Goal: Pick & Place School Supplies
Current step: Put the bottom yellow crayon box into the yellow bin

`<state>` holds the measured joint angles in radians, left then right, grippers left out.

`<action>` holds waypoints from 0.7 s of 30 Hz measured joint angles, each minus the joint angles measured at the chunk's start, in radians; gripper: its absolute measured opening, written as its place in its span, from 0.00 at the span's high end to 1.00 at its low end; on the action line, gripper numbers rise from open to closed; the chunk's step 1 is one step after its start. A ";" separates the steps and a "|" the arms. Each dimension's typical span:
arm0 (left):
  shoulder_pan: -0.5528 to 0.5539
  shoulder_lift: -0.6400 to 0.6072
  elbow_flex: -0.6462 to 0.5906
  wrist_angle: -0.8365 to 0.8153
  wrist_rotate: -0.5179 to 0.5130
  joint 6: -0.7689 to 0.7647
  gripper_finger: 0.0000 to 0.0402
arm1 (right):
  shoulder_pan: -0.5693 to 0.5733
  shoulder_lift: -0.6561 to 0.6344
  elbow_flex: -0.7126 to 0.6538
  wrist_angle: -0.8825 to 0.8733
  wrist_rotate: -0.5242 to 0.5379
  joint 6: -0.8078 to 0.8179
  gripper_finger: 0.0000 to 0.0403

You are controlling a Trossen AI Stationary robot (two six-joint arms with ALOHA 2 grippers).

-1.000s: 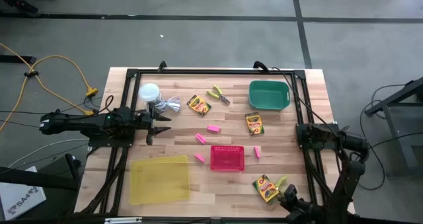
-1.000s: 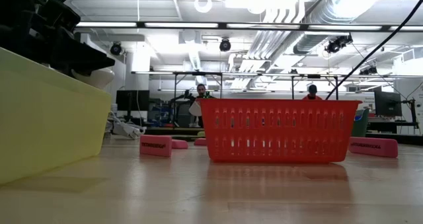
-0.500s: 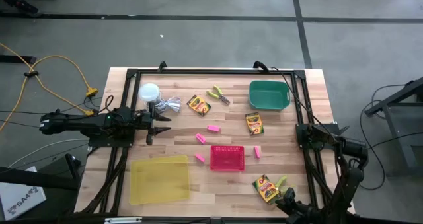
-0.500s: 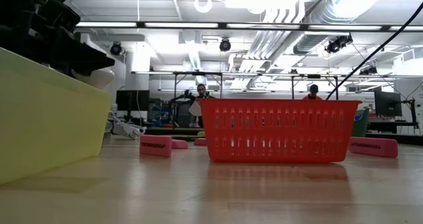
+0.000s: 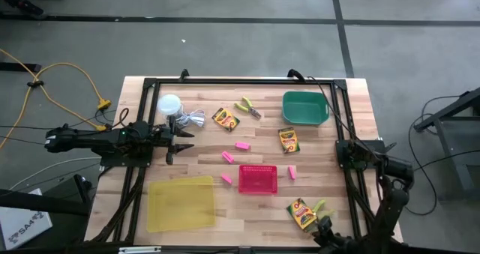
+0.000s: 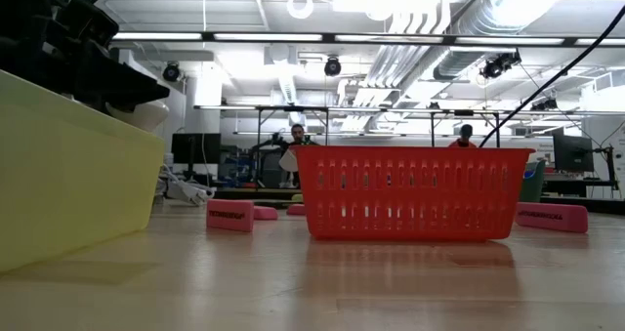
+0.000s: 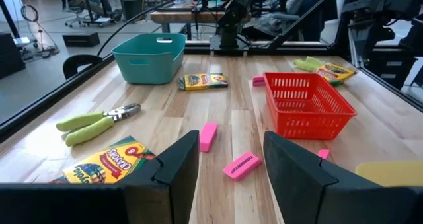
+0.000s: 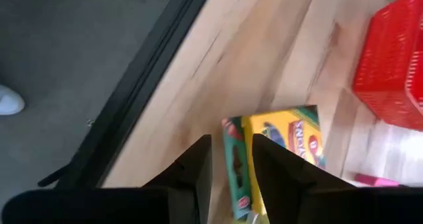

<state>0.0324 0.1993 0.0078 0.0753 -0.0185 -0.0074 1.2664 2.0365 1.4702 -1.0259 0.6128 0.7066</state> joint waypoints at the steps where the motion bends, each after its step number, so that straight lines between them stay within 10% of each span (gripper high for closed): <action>1: 0.000 0.000 0.000 0.000 0.000 0.000 0.59 | -0.007 0.000 0.001 0.001 -0.006 -0.005 0.76; 21: 0.000 0.000 0.000 0.000 -0.003 0.000 0.59 | -0.026 0.080 0.002 -0.004 -0.010 -0.026 0.76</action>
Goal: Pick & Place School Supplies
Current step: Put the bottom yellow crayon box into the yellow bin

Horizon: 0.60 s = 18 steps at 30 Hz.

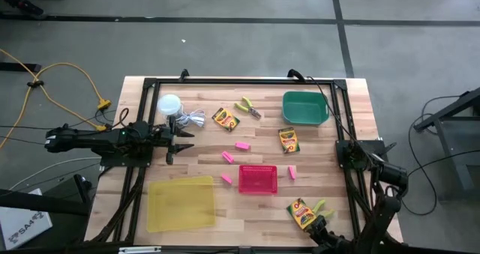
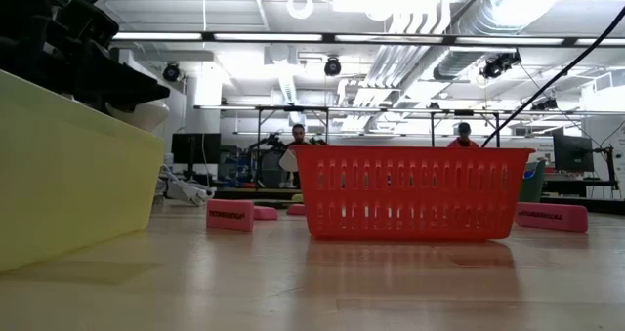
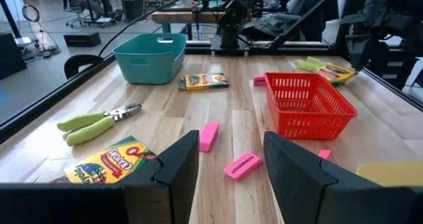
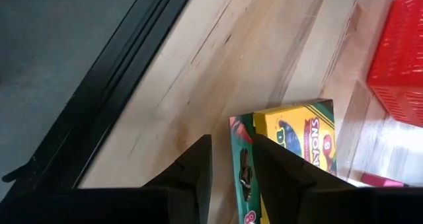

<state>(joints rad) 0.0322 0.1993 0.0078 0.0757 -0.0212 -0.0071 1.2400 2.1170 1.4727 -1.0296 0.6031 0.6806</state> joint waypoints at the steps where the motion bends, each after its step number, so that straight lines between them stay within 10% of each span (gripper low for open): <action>1: 0.000 0.000 0.000 0.000 0.000 0.000 0.59 | 0.001 0.000 0.000 0.001 0.000 0.003 0.76; 18: 0.000 0.000 0.000 0.000 0.001 0.000 0.59 | 0.045 0.025 0.003 -0.016 0.066 0.036 0.76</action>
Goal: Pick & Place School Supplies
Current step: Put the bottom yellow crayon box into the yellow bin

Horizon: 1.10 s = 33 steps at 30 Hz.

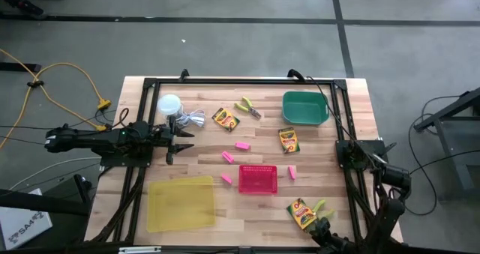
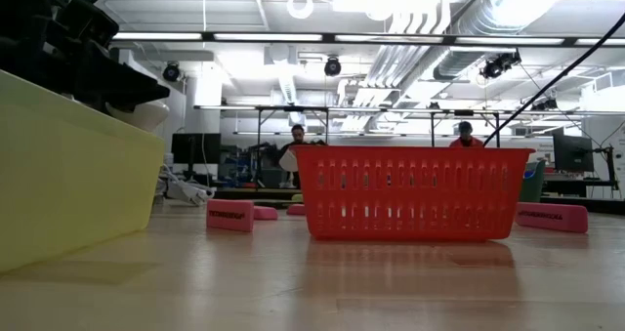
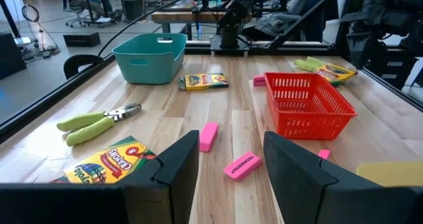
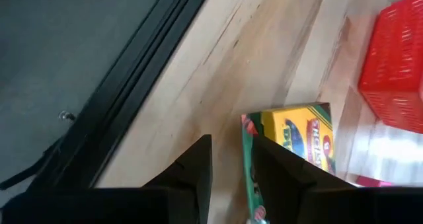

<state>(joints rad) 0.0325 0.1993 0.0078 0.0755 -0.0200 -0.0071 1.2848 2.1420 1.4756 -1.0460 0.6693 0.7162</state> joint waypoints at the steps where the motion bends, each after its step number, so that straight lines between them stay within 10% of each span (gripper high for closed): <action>1: 0.000 0.000 0.000 0.000 0.002 0.000 0.59 | -0.001 0.007 0.001 -0.001 -0.001 0.005 0.76; 33: 0.000 0.000 0.000 0.000 -0.002 0.000 0.59 | -0.022 0.027 0.007 -0.082 -0.056 0.098 0.76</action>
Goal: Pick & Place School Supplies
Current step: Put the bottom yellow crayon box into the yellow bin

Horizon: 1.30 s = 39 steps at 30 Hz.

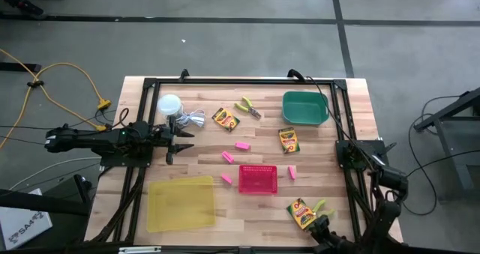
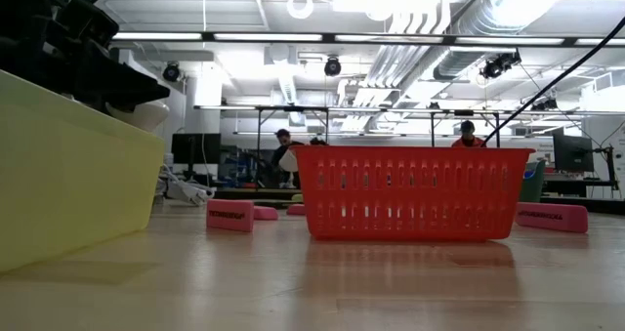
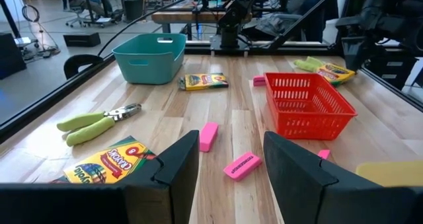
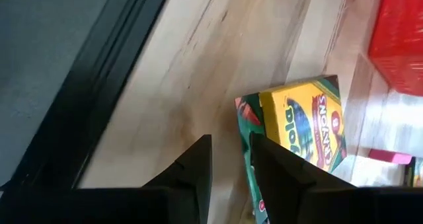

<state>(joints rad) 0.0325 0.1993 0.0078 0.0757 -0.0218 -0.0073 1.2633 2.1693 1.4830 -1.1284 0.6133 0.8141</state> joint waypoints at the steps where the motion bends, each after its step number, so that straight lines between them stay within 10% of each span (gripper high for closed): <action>1: 0.000 0.000 0.000 0.000 0.000 0.000 0.59 | -0.001 0.000 -0.003 -0.037 0.015 -0.009 0.76; 39: 0.000 0.000 0.000 0.000 0.004 0.000 0.59 | -0.011 0.026 -0.010 -0.046 -0.006 -0.009 0.76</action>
<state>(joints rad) 0.0326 0.1992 0.0078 0.0753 -0.0177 -0.0071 1.2526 2.1948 1.4727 -1.1740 0.6071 0.8048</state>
